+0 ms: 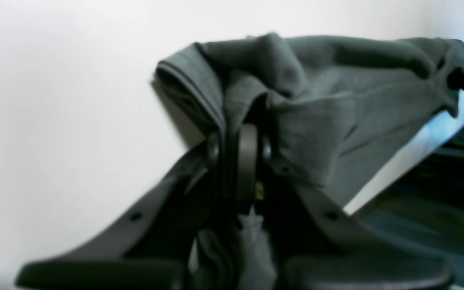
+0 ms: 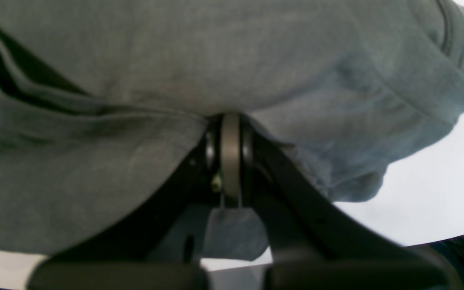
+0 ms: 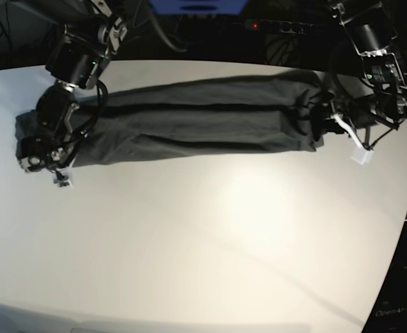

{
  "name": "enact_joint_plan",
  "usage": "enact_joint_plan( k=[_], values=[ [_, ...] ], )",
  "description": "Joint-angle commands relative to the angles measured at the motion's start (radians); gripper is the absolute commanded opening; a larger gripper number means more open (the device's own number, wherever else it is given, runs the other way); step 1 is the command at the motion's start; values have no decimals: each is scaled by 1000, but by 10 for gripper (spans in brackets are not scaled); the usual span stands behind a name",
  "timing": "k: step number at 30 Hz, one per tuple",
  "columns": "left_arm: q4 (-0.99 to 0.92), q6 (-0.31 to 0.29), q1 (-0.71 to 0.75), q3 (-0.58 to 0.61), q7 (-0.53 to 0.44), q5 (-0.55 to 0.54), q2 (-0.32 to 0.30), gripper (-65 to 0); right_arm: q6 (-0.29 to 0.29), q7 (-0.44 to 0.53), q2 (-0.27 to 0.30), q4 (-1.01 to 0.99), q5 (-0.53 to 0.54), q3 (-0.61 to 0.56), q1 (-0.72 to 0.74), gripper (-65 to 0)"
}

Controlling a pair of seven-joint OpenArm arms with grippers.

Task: Fold the T-shirt properly
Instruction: 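Grasp the strip end with the left gripper and lift it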

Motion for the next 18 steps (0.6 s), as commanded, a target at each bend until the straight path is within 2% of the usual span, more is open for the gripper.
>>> enact_joint_plan(
  k=[1,7,14,18],
  values=[
    [-4,5,10,25,70,48,-1,-626,11,31,-12,-27,57,1,-10,-646],
    [7,5,9,152,70,-61,-5,-627,11,31,-14,-27,57,1,-3,-646],
    [9,5,-47,166,70,-89,-11,-627,11,50,-14,-27,59,1,-5,-646],
    [9,5,-79,161,70,-95,-80,-627,11,59,-14,-27,59,1,-8,-646]
  ],
)
